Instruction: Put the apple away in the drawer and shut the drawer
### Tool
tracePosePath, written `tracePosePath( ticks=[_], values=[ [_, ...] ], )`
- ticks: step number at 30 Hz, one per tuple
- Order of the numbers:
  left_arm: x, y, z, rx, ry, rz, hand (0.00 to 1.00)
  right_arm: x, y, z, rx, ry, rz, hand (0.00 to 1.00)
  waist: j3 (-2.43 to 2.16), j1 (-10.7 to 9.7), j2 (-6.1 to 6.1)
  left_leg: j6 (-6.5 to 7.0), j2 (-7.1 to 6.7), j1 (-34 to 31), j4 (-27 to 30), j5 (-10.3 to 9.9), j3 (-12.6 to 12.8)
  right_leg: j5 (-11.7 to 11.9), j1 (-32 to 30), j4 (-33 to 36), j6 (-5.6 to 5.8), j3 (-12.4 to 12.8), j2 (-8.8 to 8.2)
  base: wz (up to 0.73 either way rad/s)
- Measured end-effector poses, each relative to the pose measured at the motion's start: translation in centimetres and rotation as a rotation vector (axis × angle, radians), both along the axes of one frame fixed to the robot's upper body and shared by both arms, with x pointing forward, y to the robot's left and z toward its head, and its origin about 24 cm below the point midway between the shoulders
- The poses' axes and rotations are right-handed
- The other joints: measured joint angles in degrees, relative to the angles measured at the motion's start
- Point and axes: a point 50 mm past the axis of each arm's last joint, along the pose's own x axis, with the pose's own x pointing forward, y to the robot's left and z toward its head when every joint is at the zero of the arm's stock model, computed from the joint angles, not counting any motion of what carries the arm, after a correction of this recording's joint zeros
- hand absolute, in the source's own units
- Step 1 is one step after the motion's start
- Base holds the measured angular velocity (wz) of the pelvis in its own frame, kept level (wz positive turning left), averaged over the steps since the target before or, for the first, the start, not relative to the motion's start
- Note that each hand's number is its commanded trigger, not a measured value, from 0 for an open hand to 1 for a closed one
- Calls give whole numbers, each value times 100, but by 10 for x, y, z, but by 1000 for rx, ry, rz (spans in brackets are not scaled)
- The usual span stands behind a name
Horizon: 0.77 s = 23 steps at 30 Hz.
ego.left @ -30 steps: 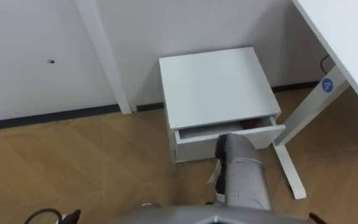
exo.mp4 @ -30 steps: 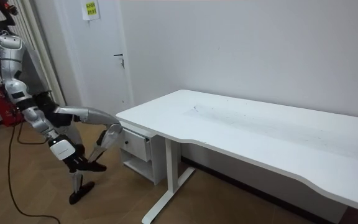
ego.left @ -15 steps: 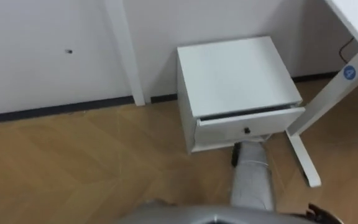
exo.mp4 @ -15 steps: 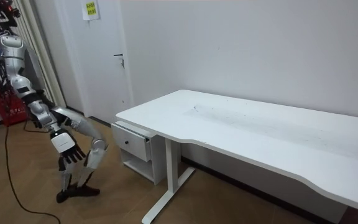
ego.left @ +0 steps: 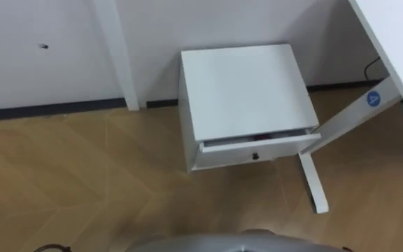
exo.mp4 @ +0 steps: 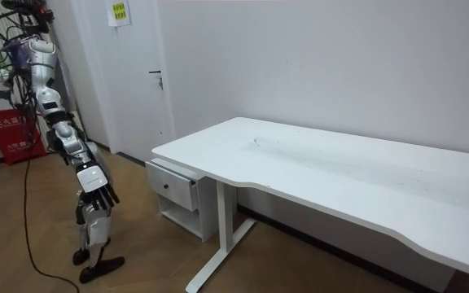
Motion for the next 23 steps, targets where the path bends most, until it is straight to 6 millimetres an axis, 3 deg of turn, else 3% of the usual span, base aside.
tracePosePath(
  ticks=[2, 3, 4, 5, 6, 7, 8, 9, 10, 12, 15, 23],
  values=[
    [1, -1, 0, -3, -2, -1, 0, -4, 3, -1, 9, 17, -2, 0, 12, 66, 47, -60, 11, 203, -246, 116, -428, -37, -134, 356, -143, -4, 33, -1],
    [4, -1, 0, -3, -10, -1, 0, -3, 5, -2, 12, 15, -3, 0, 21, 130, 79, -67, 38, 244, -295, 130, -858, -164, -278, 250, -308, 114, 173, -48],
    [2, -1, -1, -3, -4, 7, 0, 8, 6, -3, 11, -10, 4, 0, 69, 209, 109, -117, 96, 185, -218, 115, -1066, 133, -538, -172, -472, 306, 302, -43],
    [-3, -2, -1, -5, 15, 9, 0, 8, 6, -3, 6, -10, 5, 0, 45, 148, 110, -250, 149, 135, -169, 110, -1072, 279, -469, -201, -518, 189, 329, -12],
    [-2, -2, -1, -6, 16, 8, 0, 9, 8, -3, 4, -12, 7, 0, 67, 19, 96, -516, 208, 64, -127, 139, -807, 347, -344, -268, -560, 29, 321, 56],
    [3, -3, -2, -12, 8, 1, 0, 7, 8, -3, 2, -1, 5, 0, 82, -91, 62, -523, 256, -49, -232, 163, -550, 346, -269, -298, -560, 169, 315, 66],
    [6, -4, -2, -14, -3, -4, 0, 5, 8, -3, 2, 6, 6, 0, 84, -102, 63, -512, 247, -136, -313, 176, -498, 346, -239, -308, -560, 322, 315, 77],
    [14, -4, -1, -15, -26, -13, 0, 0, 9, -4, 6, 34, 22, 0, 74, -101, 45, -393, 184, -354, -551, 462, -407, 341, -169, -358, -553, 656, 287, 45],
    [13, -4, -1, -17, -24, -14, 0, -4, 11, -5, 18, 67, 42, 0, -16, -38, 37, -389, 164, -306, -579, 699, -224, 323, -137, -365, -524, 721, 248, 30],
    [11, -5, -2, -29, -10, -16, 0, -1, 12, -6, 30, 70, 62, 0, -41, 107, 68, -374, 152, -120, -621, 721, -181, 322, -68, -362, -517, 569, 238, -15],
    [7, -7, -3, -56, 10, -25, 0, 11, 12, -6, 33, 35, 92, 0, -11, 126, 75, -375, 117, 72, -667, 718, -202, 323, 156, -463, -517, 312, 210, -9],
    [16, -9, -3, -95, -14, -40, 0, 13, 17, -8, 104, 55, 148, 0, 13, 100, 132, -374, 80, 120, -758, 716, -118, 297, 181, -479, -478, 349, 190, 0]
  ],
)
